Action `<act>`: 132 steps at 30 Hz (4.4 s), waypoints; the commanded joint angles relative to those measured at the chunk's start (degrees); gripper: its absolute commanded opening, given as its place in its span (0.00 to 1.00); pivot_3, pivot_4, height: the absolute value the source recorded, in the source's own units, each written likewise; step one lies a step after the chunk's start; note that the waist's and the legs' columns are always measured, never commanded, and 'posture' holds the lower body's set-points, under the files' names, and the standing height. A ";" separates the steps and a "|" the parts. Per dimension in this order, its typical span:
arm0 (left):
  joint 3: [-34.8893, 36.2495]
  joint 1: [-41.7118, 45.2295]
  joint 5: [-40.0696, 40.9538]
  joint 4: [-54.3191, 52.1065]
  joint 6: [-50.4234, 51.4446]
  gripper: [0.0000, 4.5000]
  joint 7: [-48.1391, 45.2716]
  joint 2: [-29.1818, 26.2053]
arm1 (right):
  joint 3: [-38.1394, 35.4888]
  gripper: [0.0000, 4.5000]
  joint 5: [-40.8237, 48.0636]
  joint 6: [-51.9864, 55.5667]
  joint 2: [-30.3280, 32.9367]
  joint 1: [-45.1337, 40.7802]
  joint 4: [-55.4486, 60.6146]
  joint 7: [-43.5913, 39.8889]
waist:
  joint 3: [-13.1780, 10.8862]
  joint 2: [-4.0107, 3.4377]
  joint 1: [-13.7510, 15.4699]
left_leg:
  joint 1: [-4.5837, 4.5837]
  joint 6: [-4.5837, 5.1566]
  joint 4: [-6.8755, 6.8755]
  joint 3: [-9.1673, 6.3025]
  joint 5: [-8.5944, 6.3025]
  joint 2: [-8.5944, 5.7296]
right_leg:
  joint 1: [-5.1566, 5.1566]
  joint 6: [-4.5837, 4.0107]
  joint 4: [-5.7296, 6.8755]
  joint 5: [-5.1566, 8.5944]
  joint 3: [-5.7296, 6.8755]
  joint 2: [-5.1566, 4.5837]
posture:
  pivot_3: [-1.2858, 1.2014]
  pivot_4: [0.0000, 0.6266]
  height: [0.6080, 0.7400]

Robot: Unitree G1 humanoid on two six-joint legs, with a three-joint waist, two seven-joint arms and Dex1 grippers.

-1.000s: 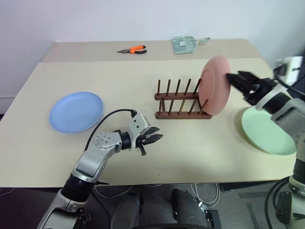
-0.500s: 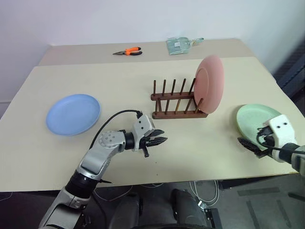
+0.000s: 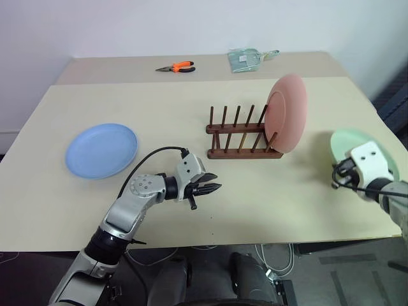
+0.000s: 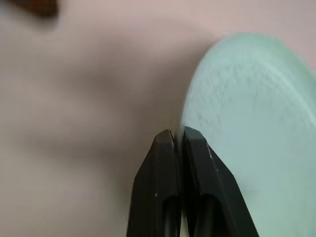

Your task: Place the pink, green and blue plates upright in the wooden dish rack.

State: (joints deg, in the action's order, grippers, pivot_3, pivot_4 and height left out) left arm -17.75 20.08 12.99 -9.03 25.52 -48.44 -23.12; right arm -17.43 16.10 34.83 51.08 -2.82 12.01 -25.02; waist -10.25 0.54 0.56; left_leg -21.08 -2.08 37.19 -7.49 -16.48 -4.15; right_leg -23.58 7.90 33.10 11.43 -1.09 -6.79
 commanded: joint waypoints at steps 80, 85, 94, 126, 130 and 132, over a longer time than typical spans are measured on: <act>51.01 16.70 11.80 -3.51 20.43 0.01 51.00 14.22 | 29.98 1.00 -1.94 -14.66 -13.10 -33.41 12.42 -15.89 | 0.10 0.89 0.19 | -0.20 -0.38 -0.03 -0.44 0.21 -0.09 | -0.23 0.06 0.18 -0.40 0.23 0.08 | 0.52 0.24 1.00; 42.77 18.01 13.73 -8.08 20.99 0.01 45.21 11.58 | 37.94 1.00 -14.50 -24.65 -14.37 -36.25 7.91 -17.64 | 0.07 0.98 -1.14 | -0.21 -0.65 -0.10 -0.23 0.35 -0.06 | -0.36 0.07 0.18 -0.40 0.12 0.08 | 0.52 0.24 1.00; 35.11 17.19 18.69 -15.08 25.32 0.00 40.02 8.37 | 43.21 0.88 -29.51 -32.05 -20.74 -41.68 -3.60 -14.35 | 0.07 1.00 -1.21 | -0.23 -0.61 -0.16 -0.28 0.35 -0.02 | -0.45 -0.01 0.22 -0.44 0.07 0.17 | 0.52 0.24 1.00; 18.32 -11.54 4.37 -7.44 -9.02 0.68 17.09 -2.38 | 0.48 0.00 34.05 24.53 -56.64 -38.64 18.55 26.27 | 0.13 0.55 -0.86 | -0.28 -0.53 -0.36 -0.37 0.32 0.09 | -0.87 -0.51 0.38 -0.61 -0.03 0.34 | 0.52 0.24 1.00; 16.69 -11.88 4.82 -8.32 -7.84 0.68 15.30 -2.27 | -0.22 0.00 37.51 26.66 -57.36 -38.33 17.35 32.56 | 0.16 0.48 -1.47 | -0.27 -0.53 -0.37 -0.36 0.32 0.11 | -0.86 -0.40 0.39 -0.67 -0.03 0.38 | 0.52 0.24 1.00; 16.31 -12.19 4.77 -8.69 -7.67 0.68 14.84 -2.27 | -1.00 0.00 39.37 26.59 -57.38 -38.61 16.23 34.77 | 0.17 0.48 -1.56 | -0.27 -0.52 -0.37 -0.34 0.32 0.11 | -0.86 -0.40 0.39 -0.67 -0.03 0.38 | 0.52 0.24 1.00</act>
State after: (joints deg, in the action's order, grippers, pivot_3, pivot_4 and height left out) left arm -1.47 7.86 16.98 -15.35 18.13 -33.03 -25.41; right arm -17.67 52.98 61.69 -6.01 -40.66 27.20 8.26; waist -10.09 1.01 -0.99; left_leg -21.35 -2.60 36.83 -7.84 -16.15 -4.04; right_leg -24.44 7.51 33.49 10.76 -1.12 -6.41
